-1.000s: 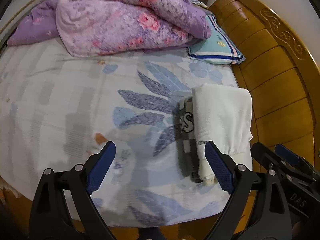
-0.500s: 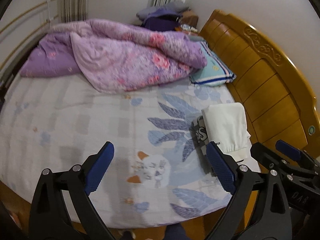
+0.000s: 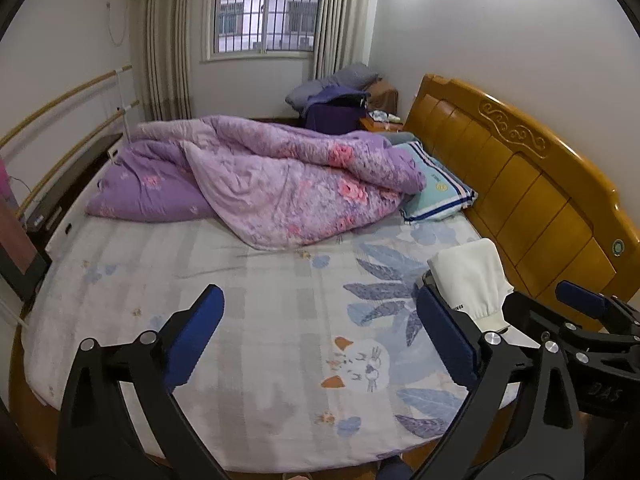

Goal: Fold large clothes

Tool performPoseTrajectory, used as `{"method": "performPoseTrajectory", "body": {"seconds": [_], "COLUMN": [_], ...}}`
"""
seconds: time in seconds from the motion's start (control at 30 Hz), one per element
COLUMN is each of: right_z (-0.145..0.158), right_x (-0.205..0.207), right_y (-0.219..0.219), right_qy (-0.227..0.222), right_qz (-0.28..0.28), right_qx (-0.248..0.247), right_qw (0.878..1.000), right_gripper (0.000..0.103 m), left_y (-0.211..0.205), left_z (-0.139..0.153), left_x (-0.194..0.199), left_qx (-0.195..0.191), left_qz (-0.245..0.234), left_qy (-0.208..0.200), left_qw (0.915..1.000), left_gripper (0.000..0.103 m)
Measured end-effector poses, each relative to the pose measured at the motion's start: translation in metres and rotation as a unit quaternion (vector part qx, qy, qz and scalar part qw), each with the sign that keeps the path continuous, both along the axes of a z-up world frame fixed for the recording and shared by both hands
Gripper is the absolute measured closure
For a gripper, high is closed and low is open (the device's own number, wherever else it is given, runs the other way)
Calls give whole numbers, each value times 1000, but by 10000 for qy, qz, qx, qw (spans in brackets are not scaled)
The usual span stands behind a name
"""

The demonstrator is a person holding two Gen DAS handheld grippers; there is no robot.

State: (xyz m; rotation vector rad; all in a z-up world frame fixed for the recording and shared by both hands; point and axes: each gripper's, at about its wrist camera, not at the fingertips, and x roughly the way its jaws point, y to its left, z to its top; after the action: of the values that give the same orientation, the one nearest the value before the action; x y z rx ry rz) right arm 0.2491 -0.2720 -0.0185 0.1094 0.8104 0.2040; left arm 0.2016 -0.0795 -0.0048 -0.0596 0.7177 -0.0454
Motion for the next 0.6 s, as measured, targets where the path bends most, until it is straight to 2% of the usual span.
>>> {"method": "performPoseTrajectory", "body": {"seconds": [0.27, 0.6], "right_z": [21, 34], "right_x": [-33, -52], "right_y": [-7, -50], "right_qy": [-328, -608], "right_qz": [55, 311], "right_qx": [-135, -3], "right_qw": [9994, 9977], "right_gripper": [8, 8], "left_y": [-5, -50], "left_z": [23, 41], "left_x": [-32, -64], "left_qx": [84, 248], "left_qz": [-10, 314], "left_qy": [-182, -487], "left_qw": [9998, 9980], "left_gripper": [5, 5]}}
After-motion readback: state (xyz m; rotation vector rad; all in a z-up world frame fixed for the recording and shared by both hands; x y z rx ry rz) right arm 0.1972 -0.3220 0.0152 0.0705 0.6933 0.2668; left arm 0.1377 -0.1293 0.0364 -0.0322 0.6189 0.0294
